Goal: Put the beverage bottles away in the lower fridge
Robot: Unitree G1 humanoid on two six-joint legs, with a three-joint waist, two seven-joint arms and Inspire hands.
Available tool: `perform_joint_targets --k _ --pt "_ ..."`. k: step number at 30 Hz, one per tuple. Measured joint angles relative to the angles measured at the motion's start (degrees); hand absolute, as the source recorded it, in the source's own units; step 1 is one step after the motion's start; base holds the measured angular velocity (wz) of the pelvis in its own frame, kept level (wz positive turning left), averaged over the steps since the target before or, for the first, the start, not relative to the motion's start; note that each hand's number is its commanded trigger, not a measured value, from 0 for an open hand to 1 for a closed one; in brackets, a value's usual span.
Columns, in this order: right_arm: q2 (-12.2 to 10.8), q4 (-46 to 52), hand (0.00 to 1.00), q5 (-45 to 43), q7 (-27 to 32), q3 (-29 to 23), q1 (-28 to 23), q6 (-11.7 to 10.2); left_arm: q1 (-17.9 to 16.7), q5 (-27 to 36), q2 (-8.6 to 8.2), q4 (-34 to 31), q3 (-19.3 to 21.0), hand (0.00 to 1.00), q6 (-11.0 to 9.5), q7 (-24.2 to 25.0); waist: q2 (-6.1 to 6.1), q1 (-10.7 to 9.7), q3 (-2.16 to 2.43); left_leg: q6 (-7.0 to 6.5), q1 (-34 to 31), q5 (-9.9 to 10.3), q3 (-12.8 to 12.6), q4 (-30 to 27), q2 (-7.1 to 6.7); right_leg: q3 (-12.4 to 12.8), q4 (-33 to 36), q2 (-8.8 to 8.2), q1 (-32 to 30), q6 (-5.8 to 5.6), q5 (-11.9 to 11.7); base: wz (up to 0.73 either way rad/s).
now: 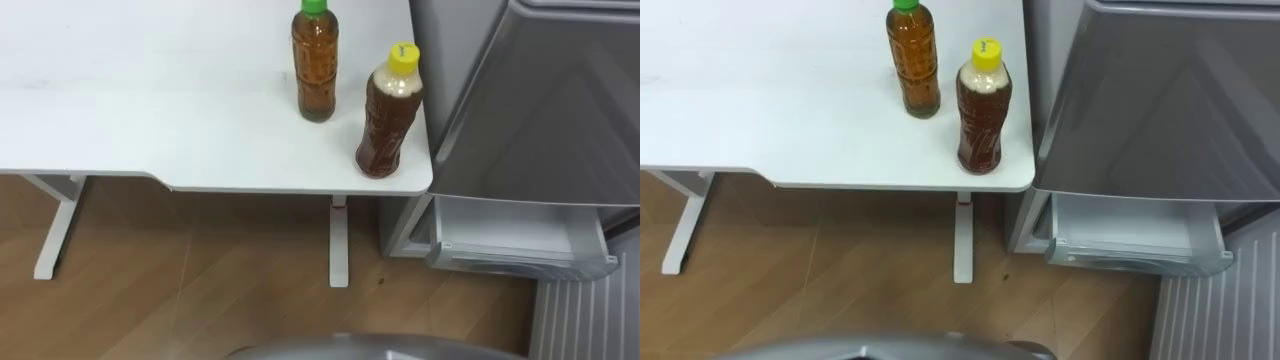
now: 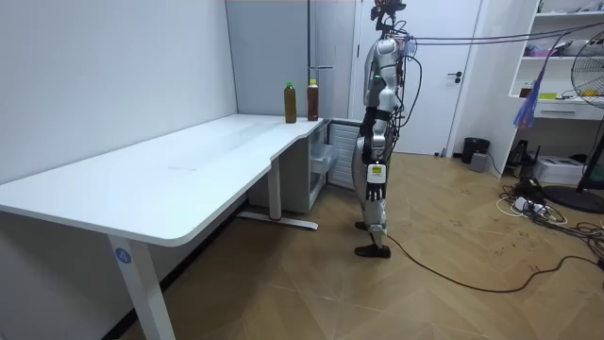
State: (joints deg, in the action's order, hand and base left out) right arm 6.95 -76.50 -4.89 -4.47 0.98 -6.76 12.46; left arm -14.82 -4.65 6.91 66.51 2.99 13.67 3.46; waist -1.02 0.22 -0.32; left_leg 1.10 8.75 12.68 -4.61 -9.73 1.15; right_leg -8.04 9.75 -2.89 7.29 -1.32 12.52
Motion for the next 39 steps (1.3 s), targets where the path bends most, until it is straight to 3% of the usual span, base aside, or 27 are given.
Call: perform_joint_targets --k 16,22,28,30,35,37,39 --pt "-0.04 -0.13 0.00 0.82 0.21 0.67 -0.06 0.14 0.27 0.78 -0.06 0.08 -1.37 0.00 0.04 -0.02 0.34 -0.04 0.03 0.00 -0.06 0.00 -0.09 -0.05 0.01 0.06 -0.02 0.03 0.12 0.01 0.01 0.00" --pt "-0.03 -1.04 0.00 2.16 1.44 1.86 0.05 0.19 -0.07 7.96 -0.66 0.43 -1.02 0.00 0.17 -1.88 0.82 0.11 0.04 0.00 0.88 0.00 -0.13 -0.05 0.02 0.05 0.00 0.08 0.91 0.06 0.02 -0.02" --pt "0.22 -1.27 0.00 3.50 1.24 1.25 -0.01 0.18 -1.16 19.43 -0.53 -0.27 2.24 0.00 0.75 -5.53 1.18 0.15 0.05 0.00 0.92 0.01 -0.01 -0.01 0.04 -0.05 0.12 0.07 0.88 0.05 0.06 0.01" --pt "0.77 -1.37 0.00 4.64 1.20 0.94 -0.07 0.26 -1.47 25.08 -0.33 -0.38 3.74 0.00 2.20 -8.66 1.27 0.19 0.02 0.00 1.08 0.01 -0.02 -0.04 0.04 -0.06 0.26 0.07 0.93 0.06 0.05 0.00" --pt "0.90 -1.17 0.00 6.06 1.29 -0.05 0.00 1.40 -2.65 36.75 -0.26 -1.65 4.96 0.00 3.52 -15.87 1.17 0.90 -0.11 0.00 0.98 0.01 0.09 -0.79 0.08 -0.03 0.82 -0.01 0.90 0.18 0.11 0.00" --pt "0.92 -1.27 0.00 6.98 1.31 -0.06 -0.46 1.40 -2.70 43.33 -0.37 -3.44 10.60 0.00 3.46 -19.80 1.15 1.88 -0.21 0.00 0.97 0.01 0.25 -0.79 0.14 0.01 0.91 0.04 0.90 0.19 0.11 0.08" --pt "1.20 -0.56 0.00 7.13 1.32 -0.57 -1.37 1.37 -2.13 54.56 -0.32 -8.52 18.84 0.00 -0.14 -23.89 1.33 3.25 -0.23 -0.01 1.00 0.01 0.37 -0.51 0.22 -0.07 1.02 0.11 0.85 0.20 0.11 0.09"
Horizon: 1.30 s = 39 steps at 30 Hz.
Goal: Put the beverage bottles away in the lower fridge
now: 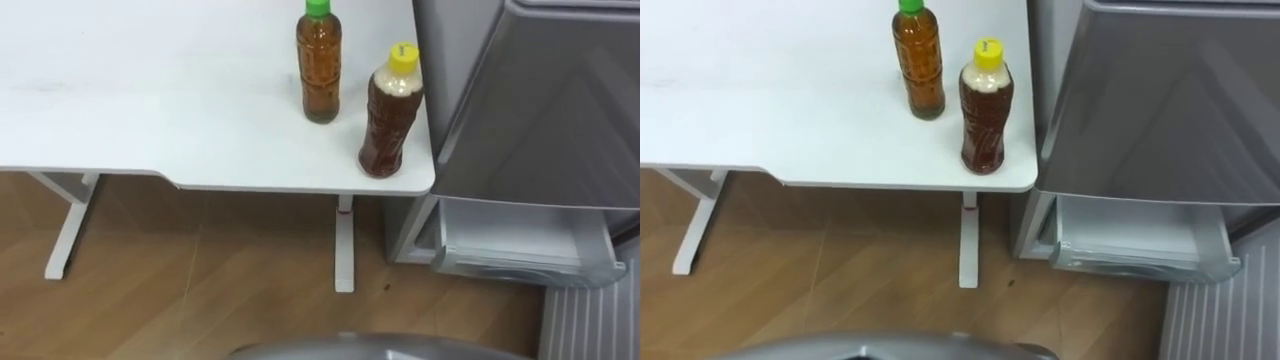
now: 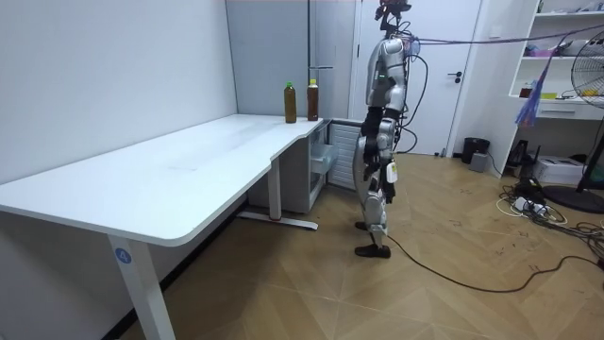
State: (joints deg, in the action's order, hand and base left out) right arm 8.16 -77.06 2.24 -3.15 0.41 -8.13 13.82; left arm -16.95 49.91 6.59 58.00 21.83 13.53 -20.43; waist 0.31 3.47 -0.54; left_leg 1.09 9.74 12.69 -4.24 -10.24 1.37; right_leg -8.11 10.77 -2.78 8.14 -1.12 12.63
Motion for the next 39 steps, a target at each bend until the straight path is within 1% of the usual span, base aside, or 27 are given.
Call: perform_joint_targets --k 1,2,3,4,5,6,7,9,10,12,14,17,18,19,21,22,24,25,26,29,30,31,33,34,36,37,39 --pt "0.07 0.46 0.00 -0.09 -0.02 -0.07 -0.35 0.01 -0.06 2.64 0.03 -1.17 1.47 0.00 -1.13 -0.72 0.05 0.22 0.02 -0.01 0.06 0.01 0.03 0.10 0.00 -0.07 0.02 0.00 0.05 0.00 0.00 0.00" --pt "0.28 1.25 0.00 -0.07 -0.04 -0.10 -0.87 -0.01 0.11 8.00 0.09 -3.28 3.41 0.00 -3.24 -1.99 0.28 0.66 0.03 -0.15 0.43 0.09 0.01 0.74 0.05 -0.09 0.12 0.10 0.06 -0.01 0.00 -0.04" --pt "0.50 1.47 0.00 -0.04 -0.04 -0.08 -1.05 -0.05 1.01 13.64 0.24 -4.79 4.24 0.00 -5.24 -3.45 0.63 0.94 0.06 -0.21 0.84 0.14 -0.25 1.23 0.08 0.12 0.11 0.25 0.05 -0.07 -0.16 -0.10" --pt "0.64 1.65 0.00 -0.02 -0.05 -0.07 -1.07 -0.06 1.27 16.13 0.32 -5.27 4.57 0.00 -5.98 -4.26 0.84 1.06 0.09 -0.24 0.82 0.16 -0.33 1.38 0.09 0.22 0.11 0.26 0.05 -0.07 -0.32 -0.14" --pt "0.83 2.16 0.00 -0.06 -0.07 -0.10 -1.33 -0.08 1.64 21.06 0.52 -6.60 5.24 0.00 -7.25 -6.31 1.19 0.97 0.23 -0.35 0.77 0.23 -0.20 1.53 0.04 0.21 0.14 0.24 0.04 -0.12 -0.45 -0.07" --pt "0.92 3.10 0.00 -0.45 -0.07 -0.59 -1.94 -0.17 1.99 24.40 0.73 -8.23 5.28 0.00 -8.57 -8.34 1.33 0.91 0.27 -0.45 0.62 0.29 -0.17 1.51 -0.01 0.21 0.13 0.21 -0.06 -0.18 -0.49 0.00" --pt "0.98 3.60 0.00 -0.68 -0.07 -0.75 -2.27 -0.20 2.12 25.54 0.74 -9.09 5.34 0.00 -9.32 -9.27 1.43 0.89 0.33 -0.48 0.45 0.31 -0.20 1.47 -0.03 0.20 0.14 0.18 -0.19 -0.20 -0.50 0.00" --pt "1.09 4.95 0.00 -2.17 -0.01 -1.83 -2.93 -0.68 3.00 29.52 0.74 -11.16 5.95 0.00 -12.41 -12.27 1.81 0.78 0.55 -0.50 -0.27 0.31 -0.30 1.37 -0.08 0.08 0.81 0.07 -1.03 -0.21 -0.51 0.00" --pt "1.09 5.55 0.00 -2.42 0.02 -1.83 -3.19 -0.69 3.17 30.37 0.73 -11.73 6.26 0.00 -12.97 -13.02 1.87 0.78 0.56 -0.50 -0.41 0.31 -0.31 1.34 -0.08 0.05 1.08 0.04 -1.30 -0.21 -0.51 0.00" --pt "1.10 7.53 0.00 -3.45 -0.03 -1.81 -4.32 -1.29 3.33 32.73 0.75 -14.57 6.63 0.00 -15.35 -15.77 1.86 0.88 0.68 -0.50 -0.94 0.31 -0.36 0.98 -0.08 -0.02 1.11 0.00 -1.74 -0.16 -0.46 0.00" --pt "1.10 8.62 0.00 -5.11 -0.02 -1.82 -4.62 -1.57 3.30 33.04 0.77 -17.72 6.69 0.00 -16.68 -18.04 2.18 1.00 0.95 -0.51 -1.22 0.30 -0.34 0.77 -0.12 -0.03 1.11 -0.06 -2.18 -0.16 -0.46 0.00" --pt "1.02 9.79 0.00 -8.19 -0.11 -1.81 -5.17 -2.77 3.74 32.44 1.37 -23.23 6.91 0.00 -18.93 -21.06 1.97 1.19 1.07 -0.51 -1.14 0.30 -0.34 0.73 -0.15 0.10 1.02 -0.07 -2.24 -0.16 -0.46 -0.01" --pt "1.01 10.42 0.00 -9.23 -0.10 -1.82 -5.35 -3.17 3.98 31.17 1.83 -26.01 7.31 0.00 -19.04 -22.63 1.89 1.31 1.04 -0.51 -1.13 0.30 -0.25 0.67 -0.15 0.10 1.01 -0.07 -2.21 -0.16 -0.46 0.00" --pt "1.02 10.59 0.00 -9.43 -0.06 -1.83 -5.38 -3.40 4.02 30.29 2.20 -27.36 7.32 0.00 -19.18 -23.45 1.83 1.34 1.02 -0.51 -1.11 0.30 -0.21 0.67 -0.14 0.09 1.00 -0.07 -2.17 -0.16 -0.46 0.00" --pt "0.92 10.71 0.00 -9.87 0.05 -2.37 -5.68 -3.96 4.56 26.92 3.64 -33.44 7.40 0.00 -20.79 -26.67 1.74 1.34 0.98 -0.51 -0.99 0.30 -0.15 0.67 -0.14 0.15 0.84 -0.06 -2.16 -0.16 -0.46 0.00" --pt "0.88 10.71 0.00 -9.92 0.13 -2.60 -6.08 -3.99 4.75 25.96 3.87 -34.94 7.55 0.00 -21.16 -27.41 1.74 1.42 0.98 -0.51 -0.98 0.30 -0.19 0.67 -0.14 0.15 0.84 -0.07 -2.16 -0.16 -0.46 0.00" --pt "0.78 10.71 0.00 -9.80 0.18 -2.80 -6.49 -4.22 5.02 20.61 4.40 -42.27 7.63 0.00 -22.24 -30.34 1.72 1.41 0.95 -0.51 -0.92 0.30 -0.31 0.74 -0.14 0.25 0.95 -0.06 -2.28 -0.16 -0.46 0.00" --pt "0.76 10.71 0.00 -9.78 0.09 -2.81 -6.54 -4.26 5.10 19.31 4.51 -44.01 7.64 0.00 -22.44 -30.86 1.73 1.43 0.95 -0.51 -0.94 0.30 -0.31 0.79 -0.13 0.26 0.98 -0.05 -2.36 -0.16 -0.45 0.00" --pt "0.76 10.71 0.00 -9.69 -0.09 -2.82 -6.56 -4.36 5.12 17.00 4.82 -47.19 7.65 0.00 -22.68 -31.67 1.68 1.41 0.92 -0.51 -1.01 0.30 -0.21 0.87 -0.12 0.26 1.02 -0.04 -2.46 -0.16 -0.45 -0.04" --pt "0.71 10.62 0.00 -9.09 -0.60 -2.82 -6.54 -4.43 5.10 12.31 5.85 -52.48 7.65 0.00 -22.85 -32.53 1.60 1.27 0.88 -0.51 -1.05 0.30 -0.13 0.95 -0.11 0.23 1.10 -0.03 -2.55 -0.16 -0.45 0.00" --pt "0.53 10.52 0.00 -8.64 -0.71 -2.80 -6.85 -4.48 5.09 8.83 5.85 -54.50 7.61 0.00 -22.88 -33.01 1.56 1.18 0.94 -0.51 -1.04 0.31 -0.02 0.95 -0.11 0.15 1.07 -0.01 -2.49 -0.16 -0.46 0.04" --pt "0.41 10.49 0.00 -8.53 -0.74 -2.80 -7.01 -4.54 5.08 7.29 5.85 -55.60 7.61 0.00 -22.87 -33.01 1.47 1.12 0.95 -0.51 -1.04 0.31 0.13 0.95 -0.11 0.12 1.00 0.00 -2.40 -0.16 -0.46 0.05" --pt "0.25 10.26 0.00 -8.53 -0.99 -2.87 -7.21 -4.49 4.90 0.07 5.85 -60.77 7.60 0.00 -22.71 -33.07 1.19 1.16 0.99 -0.51 -0.98 0.30 0.23 0.93 -0.11 0.13 0.98 0.05 -2.15 -0.12 -0.53 0.02" --pt "0.29 10.21 0.00 -8.53 -1.10 -2.88 -7.22 -4.48 4.90 -1.48 5.87 -62.16 7.60 0.00 -22.70 -33.00 1.13 1.20 1.01 -0.51 -0.94 0.31 0.23 0.92 -0.11 0.13 0.97 0.05 -2.07 -0.12 -0.57 0.00" --pt "0.18 9.71 0.00 -8.52 -1.30 -2.88 -7.14 -4.61 4.94 -7.48 5.99 -67.02 7.61 0.00 -22.57 -32.61 0.96 1.16 0.91 -0.51 -0.05 0.30 0.31 0.90 -0.14 0.22 0.77 0.04 -1.11 -0.12 -0.57 0.00" --pt "0.07 9.66 0.00 -8.53 -1.35 -2.93 -7.18 -4.71 4.95 -9.03 5.98 -68.24 7.61 0.00 -22.57 -32.47 0.88 1.07 0.91 -0.51 0.17 0.30 0.39 0.86 -0.15 0.22 0.67 0.04 -0.81 -0.13 -0.56 0.00" --pt "0.02 9.63 0.00 -8.74 -1.85 -3.57 -7.16 -5.21 4.93 -17.47 5.97 -71.65 7.58 0.00 -22.56 -30.93 0.68 0.10 0.80 -0.51 0.42 0.31 0.87 0.73 -0.22 0.02 -0.36 0.04 -0.10 -0.14 -0.57 0.08"
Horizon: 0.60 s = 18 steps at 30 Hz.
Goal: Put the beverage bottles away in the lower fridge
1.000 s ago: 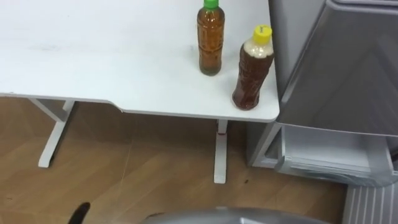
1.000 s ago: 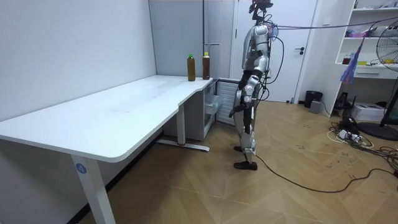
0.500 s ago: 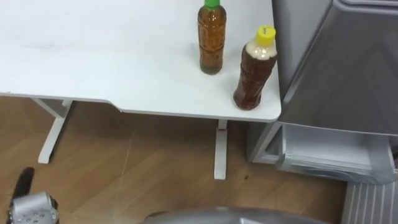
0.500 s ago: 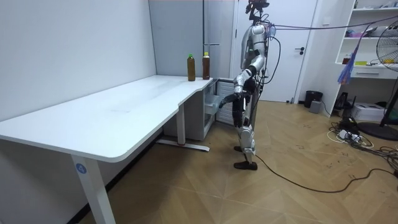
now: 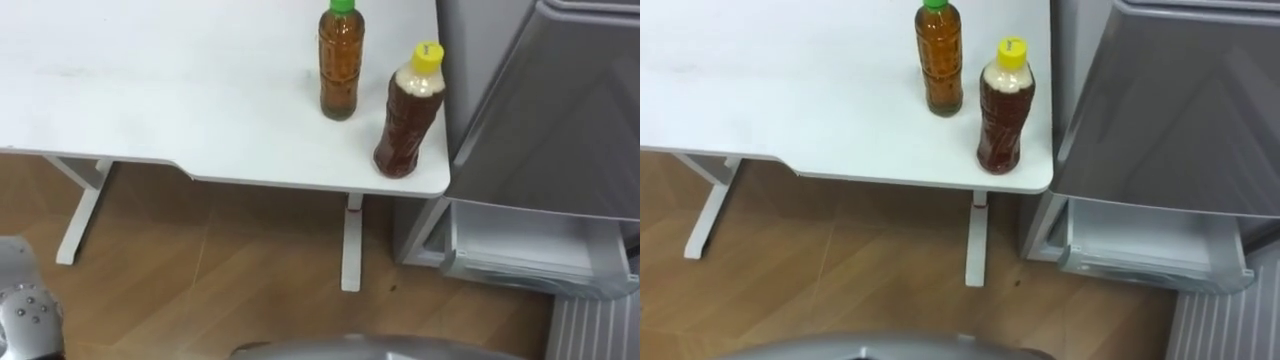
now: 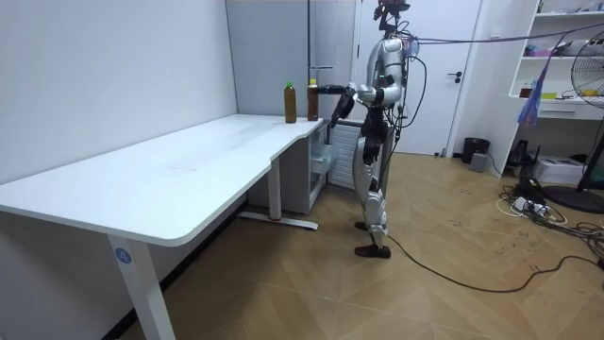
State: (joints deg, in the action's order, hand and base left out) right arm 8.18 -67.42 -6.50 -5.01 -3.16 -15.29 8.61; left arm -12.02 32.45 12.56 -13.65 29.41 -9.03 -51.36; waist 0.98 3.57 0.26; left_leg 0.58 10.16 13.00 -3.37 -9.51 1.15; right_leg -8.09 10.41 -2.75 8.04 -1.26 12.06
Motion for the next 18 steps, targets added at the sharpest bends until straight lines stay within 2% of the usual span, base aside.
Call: perform_joint_targets --k 3,5,8,10,14,18 --pt "0.00 -0.13 0.00 -0.03 -0.91 -0.51 -0.03 -0.46 0.03 -5.88 0.00 -3.31 -0.02 0.00 -0.02 3.06 -0.17 -0.37 -0.12 0.00 -0.07 0.00 0.31 -0.04 -0.01 0.03 0.01 0.03 -0.06 -0.02 0.02 0.03" --pt "0.09 -0.13 0.00 -0.03 -1.73 -0.50 -0.01 -0.49 0.04 -6.61 0.00 -4.40 -0.35 0.00 -0.01 4.87 -0.17 -0.63 -0.18 0.00 -0.29 0.00 0.31 -0.07 0.00 0.08 0.20 0.03 -0.30 -0.03 0.03 0.00" --pt "0.10 -0.59 0.00 -0.07 -3.17 -0.50 0.14 -1.16 0.02 -9.38 -0.05 -6.47 -0.46 0.00 0.03 7.37 -0.13 -1.11 -0.03 0.00 -1.03 0.00 0.56 -0.04 0.07 0.08 0.51 0.10 -1.22 0.00 0.01 0.02" --pt "0.10 -1.83 0.00 -0.05 -4.35 -0.48 0.68 -1.31 0.03 -12.49 -0.18 -9.33 -1.29 0.00 0.04 8.07 -0.67 -1.78 -0.08 0.00 -1.34 0.00 0.89 -0.02 0.07 -0.01 0.38 0.14 -1.30 -0.01 0.01 0.06" --pt "0.15 -2.77 0.00 -0.06 -5.61 -0.47 1.06 -2.22 1.58 -21.39 -0.23 -14.19 -6.65 0.00 0.02 13.01 -0.85 -2.06 -0.19 0.00 -1.27 0.00 0.48 -0.05 0.11 0.01 0.27 0.22 -1.04 0.04 -0.39 0.00" --pt "0.15 -4.19 0.00 -0.53 -8.17 -0.52 2.59 -3.13 2.57 -26.98 -0.28 -16.23 -10.80 0.00 0.05 20.30 -0.86 -4.10 -0.41 0.00 -1.37 0.00 0.53 -0.16 0.11 -0.10 0.13 0.20 -0.96 0.04 -0.39 -0.01"
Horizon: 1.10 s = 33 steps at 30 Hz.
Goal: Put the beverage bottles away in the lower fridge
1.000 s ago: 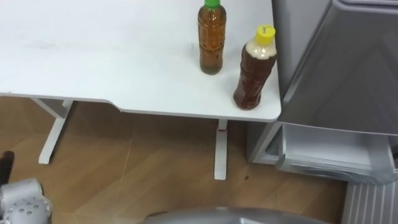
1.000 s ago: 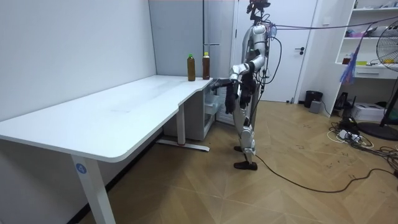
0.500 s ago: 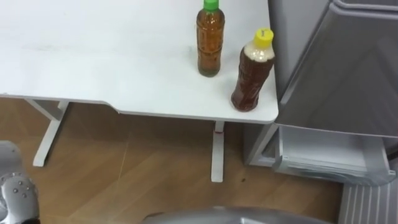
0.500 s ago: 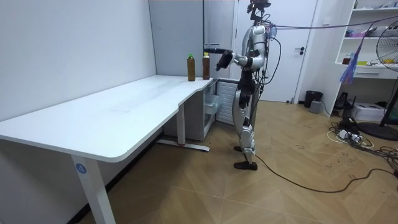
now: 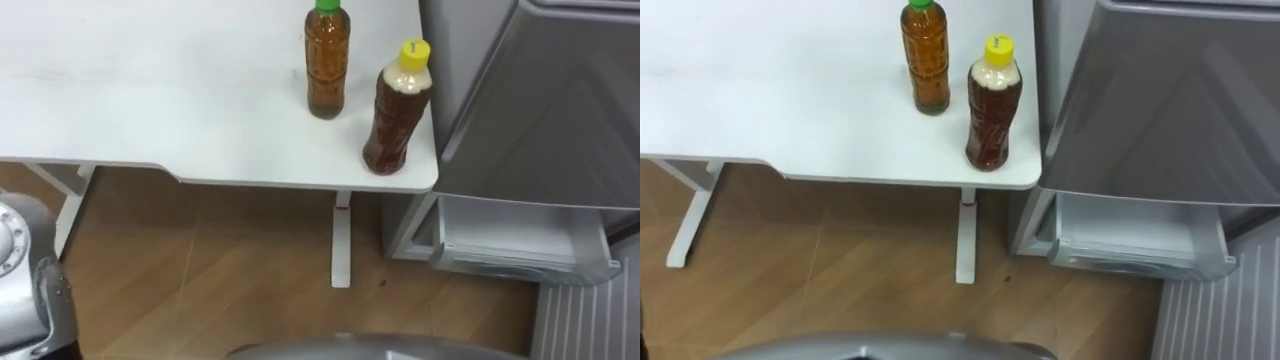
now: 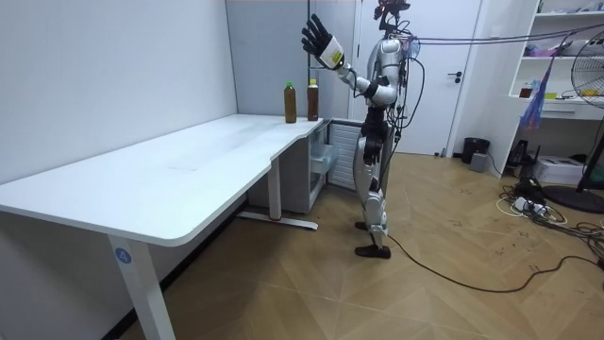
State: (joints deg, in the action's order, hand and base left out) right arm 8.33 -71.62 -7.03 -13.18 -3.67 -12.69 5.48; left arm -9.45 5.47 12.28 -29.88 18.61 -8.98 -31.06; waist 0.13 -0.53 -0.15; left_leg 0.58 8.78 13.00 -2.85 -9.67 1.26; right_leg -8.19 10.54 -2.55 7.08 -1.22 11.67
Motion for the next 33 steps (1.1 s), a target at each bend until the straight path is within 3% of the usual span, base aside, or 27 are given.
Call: perform_joint_targets --k 9,14,18,21,30,33 --pt "0.04 -2.37 0.00 0.00 -0.70 0.34 3.22 -1.88 1.06 -0.05 0.02 -1.02 -10.56 0.00 0.26 14.40 -0.36 -2.16 -0.56 0.00 -0.09 0.00 -0.20 0.01 -0.02 0.20 0.00 0.00 -0.37 -0.03 0.02 -0.01" --pt "0.27 -2.65 0.00 -0.04 -0.58 1.90 3.92 -2.42 3.62 0.04 -0.04 -1.01 -14.42 0.00 0.26 19.60 -0.48 -2.51 -0.52 0.00 -0.35 -0.01 -0.35 0.06 -0.02 0.20 0.00 -0.02 -0.66 -0.02 0.02 -0.02" --pt "0.32 -4.02 0.00 -0.16 -0.04 2.45 4.88 -2.62 3.68 0.14 -0.09 -1.00 -17.44 0.00 0.56 24.34 -0.54 -3.24 -0.49 0.01 -0.65 -0.01 -0.37 0.05 0.00 0.12 -0.15 0.00 -0.77 -0.02 0.02 0.00" --pt "0.32 -4.26 0.00 -0.14 0.08 2.56 4.91 -2.98 3.68 0.59 -0.07 -1.02 -19.08 0.00 2.12 27.29 -0.65 -3.89 -0.39 0.00 -0.64 -0.01 -0.44 0.05 0.00 0.16 -0.23 0.00 -0.70 -0.02 0.02 0.01" --pt "0.38 -4.47 0.00 -0.08 0.53 2.51 5.18 -3.01 3.65 0.66 -0.34 -0.43 -20.66 0.00 3.04 34.34 -1.19 -3.94 -0.35 0.01 -0.28 -0.01 -2.12 0.06 0.14 0.25 0.04 -0.04 -0.65 -0.02 0.01 -0.02" --pt "0.38 -4.50 0.00 -0.08 0.51 2.41 5.18 -2.97 3.60 0.65 -0.44 -0.05 -21.00 0.00 4.59 36.96 -1.17 -4.03 -0.34 0.01 -0.19 -0.01 -2.07 0.06 0.11 0.33 0.06 -0.06 -0.62 -0.02 0.02 0.00"
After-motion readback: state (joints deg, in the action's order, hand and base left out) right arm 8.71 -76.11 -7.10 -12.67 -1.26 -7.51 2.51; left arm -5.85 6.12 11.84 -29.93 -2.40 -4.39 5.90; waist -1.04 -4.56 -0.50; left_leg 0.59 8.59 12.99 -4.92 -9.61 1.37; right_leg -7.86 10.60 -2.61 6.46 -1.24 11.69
